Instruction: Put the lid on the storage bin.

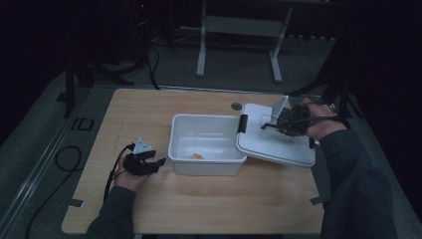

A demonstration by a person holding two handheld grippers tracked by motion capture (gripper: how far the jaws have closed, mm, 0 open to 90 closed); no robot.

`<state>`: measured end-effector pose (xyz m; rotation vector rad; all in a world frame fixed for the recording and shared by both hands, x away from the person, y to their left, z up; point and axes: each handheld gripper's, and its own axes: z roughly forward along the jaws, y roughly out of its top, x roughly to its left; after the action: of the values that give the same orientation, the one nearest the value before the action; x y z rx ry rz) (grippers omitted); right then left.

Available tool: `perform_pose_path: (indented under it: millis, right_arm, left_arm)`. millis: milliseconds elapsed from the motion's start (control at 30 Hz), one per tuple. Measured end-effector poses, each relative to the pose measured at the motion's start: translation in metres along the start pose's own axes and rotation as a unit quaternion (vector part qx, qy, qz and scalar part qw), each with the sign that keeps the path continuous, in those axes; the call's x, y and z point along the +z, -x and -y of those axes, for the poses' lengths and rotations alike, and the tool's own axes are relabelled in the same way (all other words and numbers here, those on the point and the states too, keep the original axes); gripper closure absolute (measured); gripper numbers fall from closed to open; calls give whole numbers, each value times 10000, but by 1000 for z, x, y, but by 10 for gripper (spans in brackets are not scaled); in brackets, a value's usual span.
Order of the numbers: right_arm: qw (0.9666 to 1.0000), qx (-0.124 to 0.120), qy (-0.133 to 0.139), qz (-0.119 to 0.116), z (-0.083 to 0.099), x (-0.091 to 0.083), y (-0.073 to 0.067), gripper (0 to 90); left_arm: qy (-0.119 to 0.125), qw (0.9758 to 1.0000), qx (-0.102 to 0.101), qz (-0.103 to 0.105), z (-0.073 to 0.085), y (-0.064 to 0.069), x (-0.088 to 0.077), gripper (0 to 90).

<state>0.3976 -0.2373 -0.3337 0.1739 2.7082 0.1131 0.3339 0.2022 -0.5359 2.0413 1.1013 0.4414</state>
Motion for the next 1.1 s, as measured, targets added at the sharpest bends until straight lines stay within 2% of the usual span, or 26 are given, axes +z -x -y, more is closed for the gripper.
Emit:
perform_pose_path:
  millis: [333,1100]
  right_arm:
    - [9999,-124,52,-19,-16,-1,1,844]
    - [9995,-273,153,-90,-36,2,-1,844]
  left_arm:
    - [-9,10000,17,4,0,0,0,463]
    - [-52,10000,18,17,1,0,2,463]
